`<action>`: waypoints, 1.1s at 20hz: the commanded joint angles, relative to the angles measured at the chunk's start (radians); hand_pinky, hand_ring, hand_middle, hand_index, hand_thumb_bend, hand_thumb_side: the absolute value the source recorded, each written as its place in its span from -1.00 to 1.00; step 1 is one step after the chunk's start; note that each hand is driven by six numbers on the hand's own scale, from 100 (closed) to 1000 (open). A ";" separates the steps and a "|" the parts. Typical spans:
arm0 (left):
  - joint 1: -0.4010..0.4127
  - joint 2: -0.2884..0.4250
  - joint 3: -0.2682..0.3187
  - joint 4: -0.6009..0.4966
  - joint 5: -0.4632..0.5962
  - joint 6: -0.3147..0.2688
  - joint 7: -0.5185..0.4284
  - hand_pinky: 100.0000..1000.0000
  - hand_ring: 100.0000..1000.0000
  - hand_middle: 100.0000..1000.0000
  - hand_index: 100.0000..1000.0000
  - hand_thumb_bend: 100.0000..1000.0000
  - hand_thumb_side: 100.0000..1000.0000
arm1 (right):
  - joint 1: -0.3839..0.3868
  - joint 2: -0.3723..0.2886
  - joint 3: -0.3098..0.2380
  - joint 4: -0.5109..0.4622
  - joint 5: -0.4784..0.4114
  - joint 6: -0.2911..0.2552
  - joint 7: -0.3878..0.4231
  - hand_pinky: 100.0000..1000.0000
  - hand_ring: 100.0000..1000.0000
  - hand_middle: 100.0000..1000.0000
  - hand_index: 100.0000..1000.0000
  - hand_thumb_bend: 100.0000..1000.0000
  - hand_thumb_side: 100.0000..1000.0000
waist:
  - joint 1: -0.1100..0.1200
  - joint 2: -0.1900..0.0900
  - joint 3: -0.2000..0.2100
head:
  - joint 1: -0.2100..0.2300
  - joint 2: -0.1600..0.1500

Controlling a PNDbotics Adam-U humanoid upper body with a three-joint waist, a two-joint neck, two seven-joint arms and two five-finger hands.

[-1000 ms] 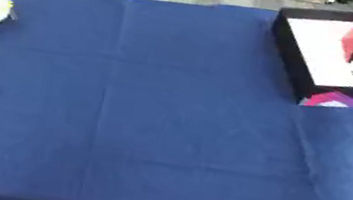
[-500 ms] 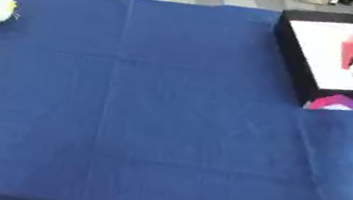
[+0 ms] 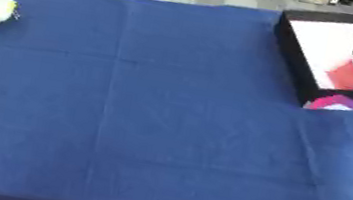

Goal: Pick up the objects with one hand, pass them to the other hand, and then place them into the box on the other side of the table.

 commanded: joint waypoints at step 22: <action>0.002 0.051 0.056 0.001 -0.035 -0.007 0.048 0.56 0.38 0.37 0.63 -0.86 0.86 | 0.103 -0.064 -0.027 -0.487 -0.148 -0.148 0.118 1.00 1.00 1.00 1.00 -1.00 -1.00 | 0.003 -0.014 -0.013 | 0.105 -0.003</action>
